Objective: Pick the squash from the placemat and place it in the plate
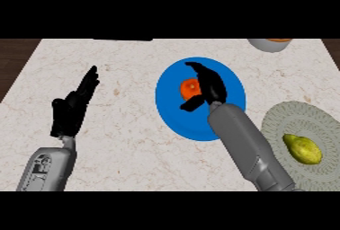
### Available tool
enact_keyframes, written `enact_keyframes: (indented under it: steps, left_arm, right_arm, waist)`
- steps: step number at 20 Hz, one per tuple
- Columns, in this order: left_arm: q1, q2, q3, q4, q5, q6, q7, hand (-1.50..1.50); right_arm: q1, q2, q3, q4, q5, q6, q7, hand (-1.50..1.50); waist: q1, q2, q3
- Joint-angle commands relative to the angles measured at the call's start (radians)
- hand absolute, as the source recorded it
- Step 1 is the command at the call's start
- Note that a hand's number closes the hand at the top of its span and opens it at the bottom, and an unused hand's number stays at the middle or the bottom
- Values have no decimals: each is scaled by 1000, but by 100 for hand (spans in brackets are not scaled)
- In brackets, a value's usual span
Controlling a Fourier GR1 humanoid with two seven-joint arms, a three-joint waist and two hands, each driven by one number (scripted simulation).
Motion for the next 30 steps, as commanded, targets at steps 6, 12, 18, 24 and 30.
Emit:
enact_keyframes:
  steps: [6,12,18,24,30]
  left_arm:
    - [-10,14,32,1,10,3,12,0]
    - [13,-4,35,33,-8,31,-21,0]
    - [30,5,30,-2,-10,14,-7,0]
    - [2,28,63,38,10,-21,-32,0]
    - [41,-1,34,-90,-3,-15,67,0]
  right_arm:
    - [44,-8,-186,-107,-260,-115,-195,-150]
    - [162,-99,-252,-335,-338,-72,-104,-150]
    - [345,-271,-351,-475,-466,113,-164,-150]
    - [423,-373,-426,-422,-539,256,-284,-150]
    - [445,-379,-449,-404,-556,285,-315,-150]
  waist:
    - [-35,-8,0]
    - [-61,-16,-1]
    - [-53,-13,-1]
    - [-41,-8,-1]
    - [-36,-10,-1]
